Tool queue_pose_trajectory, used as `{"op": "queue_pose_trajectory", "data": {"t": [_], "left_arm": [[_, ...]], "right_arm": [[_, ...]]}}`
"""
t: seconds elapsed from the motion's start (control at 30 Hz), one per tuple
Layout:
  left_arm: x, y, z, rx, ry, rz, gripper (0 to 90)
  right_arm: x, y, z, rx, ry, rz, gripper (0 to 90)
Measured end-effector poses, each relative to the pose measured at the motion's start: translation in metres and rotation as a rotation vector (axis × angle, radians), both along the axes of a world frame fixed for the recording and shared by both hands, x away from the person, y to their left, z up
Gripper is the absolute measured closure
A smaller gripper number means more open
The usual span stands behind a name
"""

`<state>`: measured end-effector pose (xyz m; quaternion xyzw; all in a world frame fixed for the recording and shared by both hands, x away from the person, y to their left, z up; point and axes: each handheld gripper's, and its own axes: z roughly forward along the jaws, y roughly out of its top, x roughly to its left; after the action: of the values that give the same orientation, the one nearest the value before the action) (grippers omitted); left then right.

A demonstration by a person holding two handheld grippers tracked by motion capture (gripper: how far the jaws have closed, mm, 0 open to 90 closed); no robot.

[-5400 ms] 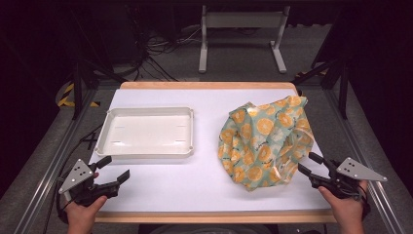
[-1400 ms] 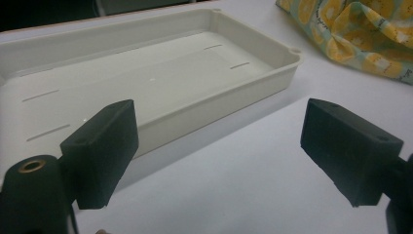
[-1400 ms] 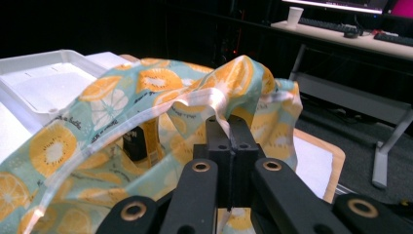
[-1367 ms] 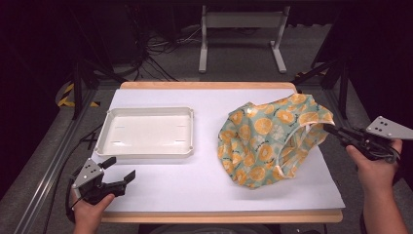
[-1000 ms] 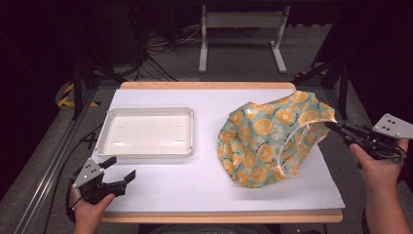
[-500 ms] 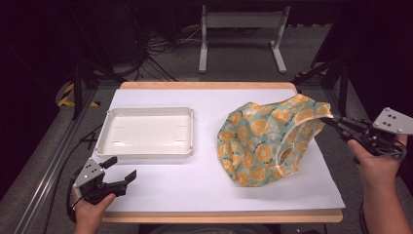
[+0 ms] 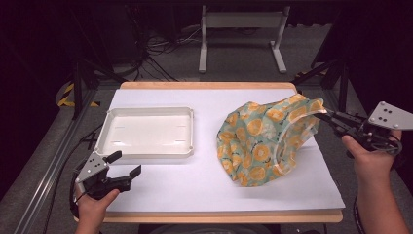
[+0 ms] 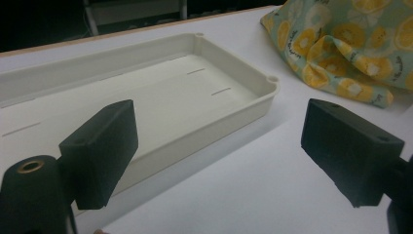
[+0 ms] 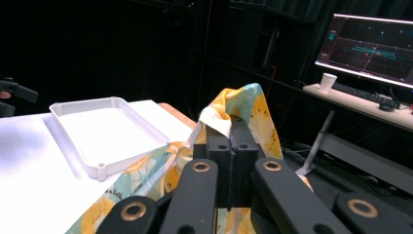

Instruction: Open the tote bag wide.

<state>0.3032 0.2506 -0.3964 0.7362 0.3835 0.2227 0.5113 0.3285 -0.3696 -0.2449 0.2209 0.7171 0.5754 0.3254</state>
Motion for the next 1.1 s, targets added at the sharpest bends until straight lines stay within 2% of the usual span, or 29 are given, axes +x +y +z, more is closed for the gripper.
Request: {"op": "queue_pose_trajectory", "data": {"t": [0.1, 0.2, 0.43, 0.57, 0.67, 0.77, 0.8, 0.83, 0.87, 0.9, 1.1], "left_arm": [[0.001, -0.004, 0.008, 0.001, -0.005, -0.009, 14.4], [0.004, -0.01, 0.014, -0.033, 0.003, -0.026, 14.6], [0.01, -0.021, 0.024, -0.028, -0.024, -0.033, 14.7], [0.014, -0.028, 0.031, 0.0, -0.052, -0.037, 14.6], [0.018, -0.03, 0.035, -0.009, -0.055, -0.034, 14.5], [0.021, -0.03, 0.039, -0.019, -0.054, -0.031, 14.4], [0.025, -0.03, 0.042, -0.047, -0.048, -0.036, 14.4], [0.025, -0.03, 0.042, -0.047, -0.048, -0.036, 14.4], [0.028, -0.031, 0.043, -0.07, -0.039, -0.036, 14.4], [0.031, -0.031, 0.044, -0.076, -0.033, -0.039, 14.4], [0.038, -0.035, 0.045, -0.066, -0.033, -0.03, 14.0]], "right_arm": [[0.003, 0.005, 0.004, 0.006, -0.005, 0.016, 90.0], [0.005, 0.011, 0.005, 0.016, -0.007, 0.033, 90.0], [0.011, 0.024, 0.009, 0.029, -0.017, 0.073, 90.0], [0.016, 0.034, 0.01, 0.029, -0.022, 0.099, 90.0], [0.019, 0.039, 0.01, 0.029, -0.021, 0.114, 90.0], [0.021, 0.042, 0.011, 0.032, -0.017, 0.119, 90.0], [0.022, 0.045, 0.012, 0.035, -0.019, 0.126, 90.0], [0.022, 0.045, 0.012, 0.035, -0.019, 0.126, 90.0], [0.023, 0.046, 0.012, 0.036, -0.02, 0.129, 90.0], [0.024, 0.048, 0.013, 0.04, -0.022, 0.135, 90.0], [0.031, 0.06, 0.015, 0.047, -0.021, 0.155, 90.0]]}}
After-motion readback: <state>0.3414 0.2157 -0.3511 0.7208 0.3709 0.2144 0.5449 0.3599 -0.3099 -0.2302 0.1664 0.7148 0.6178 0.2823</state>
